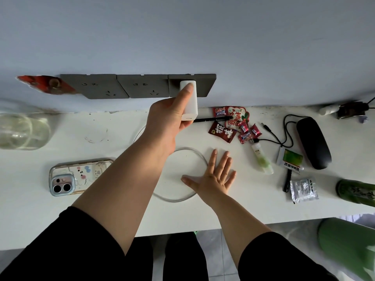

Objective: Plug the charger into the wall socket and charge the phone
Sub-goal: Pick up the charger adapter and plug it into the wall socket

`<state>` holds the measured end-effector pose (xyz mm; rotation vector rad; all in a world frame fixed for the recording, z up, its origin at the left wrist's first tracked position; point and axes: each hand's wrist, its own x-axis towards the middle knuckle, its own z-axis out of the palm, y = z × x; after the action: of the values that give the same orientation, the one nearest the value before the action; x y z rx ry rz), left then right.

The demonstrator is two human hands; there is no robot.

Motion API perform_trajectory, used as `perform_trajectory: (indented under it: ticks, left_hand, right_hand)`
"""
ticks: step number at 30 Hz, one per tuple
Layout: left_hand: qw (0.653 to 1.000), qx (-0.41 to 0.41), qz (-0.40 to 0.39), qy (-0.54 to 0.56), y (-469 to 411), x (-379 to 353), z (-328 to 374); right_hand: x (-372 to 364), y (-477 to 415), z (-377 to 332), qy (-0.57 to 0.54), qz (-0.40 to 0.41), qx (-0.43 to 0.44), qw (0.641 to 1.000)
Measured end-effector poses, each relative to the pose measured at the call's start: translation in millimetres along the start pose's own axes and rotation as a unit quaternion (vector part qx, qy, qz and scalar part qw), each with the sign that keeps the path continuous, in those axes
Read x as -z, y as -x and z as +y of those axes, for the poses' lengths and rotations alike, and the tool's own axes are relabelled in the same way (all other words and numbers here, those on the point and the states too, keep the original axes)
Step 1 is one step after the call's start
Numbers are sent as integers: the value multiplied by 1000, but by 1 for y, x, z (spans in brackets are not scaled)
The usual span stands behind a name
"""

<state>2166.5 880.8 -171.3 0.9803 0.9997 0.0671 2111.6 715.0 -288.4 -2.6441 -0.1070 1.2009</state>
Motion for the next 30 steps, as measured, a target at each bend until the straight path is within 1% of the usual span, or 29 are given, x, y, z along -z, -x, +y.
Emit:
perform_trajectory:
  ticks: [2, 5, 7, 12, 17, 20, 22, 23, 24, 25, 26, 27, 28, 29, 30]
  left_hand:
    - [1000, 16, -22, 13, 0, 3, -1]
    - [994, 55, -78, 55, 4, 13, -1]
    - [991, 69, -99, 52, 9, 18, -2]
    - [994, 45, -90, 32, 14, 16, -3]
    - [993, 43, -110, 11, 9, 19, -4]
    - [983, 63, -170, -11, 7, 30, -2]
    - [973, 87, -214, -27, 6, 51, -4]
    - [971, 92, -215, -45, 6, 65, -9]
    - [974, 90, -194, -68, 6, 80, -15]
    - [981, 80, -146, -96, 7, 96, -24]
    - [987, 68, -77, -127, 7, 112, -33]
    - [983, 52, -2, -173, 8, 127, -42]
    - [970, 33, 63, -231, 8, 141, -52]
    - [952, 15, 104, -288, 8, 153, -60]
    - [935, -2, 124, -333, 7, 161, -68]
  right_hand:
    - [0, 1, -2, 1, -4, 2, 1000]
    - [2, 2, -4, 2, -11, 4, 1000]
    - [5, 3, -4, 0, -14, 2, 1000]
    - [5, 4, -3, -2, -12, 1, 1000]
    - [2, 2, -2, -2, -9, -3, 1000]
    - [3, 3, -2, -7, -14, 1, 1000]
    - [3, 3, -3, -9, -18, 1, 1000]
    - [4, 3, -3, -8, -18, 0, 1000]
    - [4, 2, -2, -6, -17, -1, 1000]
    - [3, 2, -1, -5, -14, -2, 1000]
    - [3, 2, 0, -5, -12, -1, 1000]
    - [3, 2, 0, -5, -11, 0, 1000]
    - [2, 2, -1, -5, -10, 0, 1000]
    - [2, 2, -2, -4, -10, 0, 1000]
    - [1, 2, -2, -2, -8, -2, 1000]
